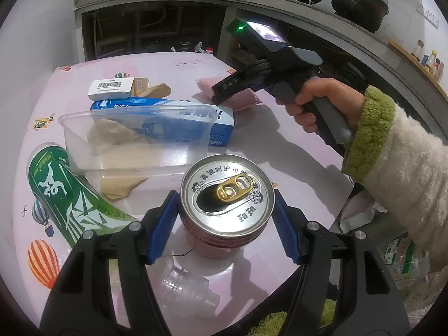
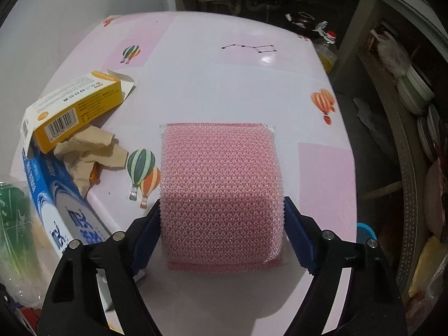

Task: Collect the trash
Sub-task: 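Carry the red can and pink sponge over the blue wastebasket with both tools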

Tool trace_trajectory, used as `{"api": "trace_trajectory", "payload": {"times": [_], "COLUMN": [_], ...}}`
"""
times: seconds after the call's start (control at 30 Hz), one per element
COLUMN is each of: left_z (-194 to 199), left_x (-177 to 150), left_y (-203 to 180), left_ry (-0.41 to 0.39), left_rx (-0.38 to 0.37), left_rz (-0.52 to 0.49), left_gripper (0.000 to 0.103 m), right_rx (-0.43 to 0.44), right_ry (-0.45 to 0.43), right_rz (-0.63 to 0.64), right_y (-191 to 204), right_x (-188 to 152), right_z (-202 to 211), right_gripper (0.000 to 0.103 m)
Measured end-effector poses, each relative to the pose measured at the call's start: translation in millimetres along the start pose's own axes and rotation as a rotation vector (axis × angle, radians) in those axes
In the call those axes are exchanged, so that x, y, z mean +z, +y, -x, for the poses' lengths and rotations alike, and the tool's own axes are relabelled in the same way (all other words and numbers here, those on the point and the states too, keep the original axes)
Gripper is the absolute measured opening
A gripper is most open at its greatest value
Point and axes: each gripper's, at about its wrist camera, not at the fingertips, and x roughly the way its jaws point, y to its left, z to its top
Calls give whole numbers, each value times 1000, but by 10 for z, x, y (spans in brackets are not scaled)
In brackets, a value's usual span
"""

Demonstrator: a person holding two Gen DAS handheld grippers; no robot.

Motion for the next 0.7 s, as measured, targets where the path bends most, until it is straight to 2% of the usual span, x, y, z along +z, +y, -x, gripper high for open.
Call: {"api": "trace_trajectory", "payload": {"times": [0.23,0.7], "left_z": [20,152], "left_x": [-10,13], "left_y": [-63,-240], "left_ry": [-1,-26], "left_rx": [1,-16], "left_rz": [-1,-38], "left_gripper": [62,62], "right_rx": [21,80], "right_ry": [-41,-112], "right_rz": [-97,-212], "right_y": [-246,-420], "right_x": [-233,-1020], "right_z": [251,818], "right_gripper": [78,78]}}
